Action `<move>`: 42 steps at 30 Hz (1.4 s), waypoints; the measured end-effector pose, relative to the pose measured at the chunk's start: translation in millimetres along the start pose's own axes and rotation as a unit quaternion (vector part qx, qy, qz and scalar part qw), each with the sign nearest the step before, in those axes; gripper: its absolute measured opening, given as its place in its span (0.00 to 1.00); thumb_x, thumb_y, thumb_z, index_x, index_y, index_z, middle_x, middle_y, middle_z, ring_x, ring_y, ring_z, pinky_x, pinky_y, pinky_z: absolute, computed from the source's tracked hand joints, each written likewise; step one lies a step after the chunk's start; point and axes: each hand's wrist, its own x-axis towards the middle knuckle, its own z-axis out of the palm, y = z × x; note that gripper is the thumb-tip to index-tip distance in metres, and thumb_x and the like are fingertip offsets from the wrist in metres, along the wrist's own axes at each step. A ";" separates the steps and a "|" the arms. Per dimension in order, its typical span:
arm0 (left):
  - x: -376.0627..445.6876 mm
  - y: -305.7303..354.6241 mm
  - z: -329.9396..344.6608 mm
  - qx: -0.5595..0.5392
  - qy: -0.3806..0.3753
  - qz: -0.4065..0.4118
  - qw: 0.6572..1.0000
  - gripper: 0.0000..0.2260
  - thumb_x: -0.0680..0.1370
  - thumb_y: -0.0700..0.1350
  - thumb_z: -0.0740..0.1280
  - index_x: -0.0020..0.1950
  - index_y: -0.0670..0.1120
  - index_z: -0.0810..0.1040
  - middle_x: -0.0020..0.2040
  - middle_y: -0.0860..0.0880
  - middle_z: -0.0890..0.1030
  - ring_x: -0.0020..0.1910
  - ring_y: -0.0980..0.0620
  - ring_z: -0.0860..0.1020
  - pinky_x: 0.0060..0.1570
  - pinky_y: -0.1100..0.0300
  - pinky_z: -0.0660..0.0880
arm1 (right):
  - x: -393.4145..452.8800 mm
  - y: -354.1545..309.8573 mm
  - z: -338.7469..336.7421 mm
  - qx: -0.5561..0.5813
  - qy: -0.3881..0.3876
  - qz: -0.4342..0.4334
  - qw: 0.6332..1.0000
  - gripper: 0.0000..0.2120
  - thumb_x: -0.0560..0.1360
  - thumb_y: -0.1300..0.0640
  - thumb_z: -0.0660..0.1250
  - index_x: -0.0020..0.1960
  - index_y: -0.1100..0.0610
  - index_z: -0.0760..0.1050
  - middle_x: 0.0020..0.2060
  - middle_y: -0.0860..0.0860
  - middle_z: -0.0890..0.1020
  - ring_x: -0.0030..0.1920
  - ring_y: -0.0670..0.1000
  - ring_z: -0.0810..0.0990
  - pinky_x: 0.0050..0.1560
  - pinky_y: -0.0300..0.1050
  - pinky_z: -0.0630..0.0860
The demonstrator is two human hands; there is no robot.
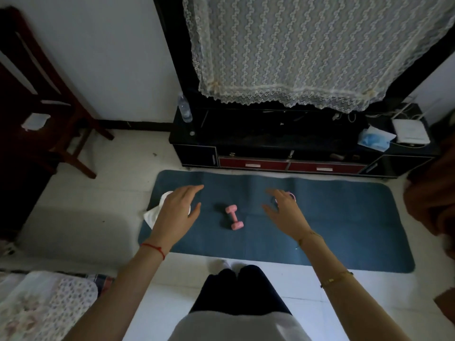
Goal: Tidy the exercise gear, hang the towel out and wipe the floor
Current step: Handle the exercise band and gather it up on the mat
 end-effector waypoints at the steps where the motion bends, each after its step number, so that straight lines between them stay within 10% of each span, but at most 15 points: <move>1: 13.2 -11.1 11.2 0.002 -0.006 0.009 1.000 0.18 0.78 0.42 0.69 0.67 0.45 0.75 0.62 0.48 0.80 0.60 0.48 0.77 0.60 0.59 0.70 | 15.5 4.7 8.0 -0.006 -0.006 0.005 1.000 0.22 0.77 0.53 0.67 0.69 0.57 0.69 0.61 0.56 0.76 0.62 0.57 0.72 0.64 0.50 0.69; 27: 180.4 -342.2 656.9 0.114 -0.185 0.261 0.940 0.21 0.60 0.35 0.75 0.52 0.43 0.81 0.49 0.47 0.82 0.54 0.44 0.79 0.55 0.52 0.75 | 401.6 376.3 500.6 -0.090 -0.235 0.093 0.963 0.25 0.77 0.49 0.64 0.70 0.60 0.66 0.65 0.58 0.74 0.63 0.58 0.74 0.61 0.48 0.70; 30: 183.6 -362.7 702.5 0.100 -0.223 0.289 0.926 0.24 0.61 0.32 0.73 0.57 0.40 0.81 0.56 0.44 0.82 0.64 0.40 0.76 0.69 0.48 0.68 | 418.3 402.4 536.3 -0.084 -0.234 0.103 0.963 0.22 0.76 0.48 0.65 0.66 0.60 0.70 0.60 0.57 0.77 0.59 0.58 0.76 0.58 0.48 0.73; 42: 174.0 -369.2 769.8 0.256 -0.169 0.368 0.878 0.15 0.72 0.35 0.57 0.45 0.42 0.83 0.47 0.45 0.84 0.61 0.43 0.78 0.72 0.48 0.67 | 423.1 425.7 579.8 -0.099 -0.217 0.122 0.963 0.14 0.71 0.52 0.68 0.51 0.60 0.76 0.48 0.58 0.82 0.48 0.60 0.80 0.40 0.44 0.69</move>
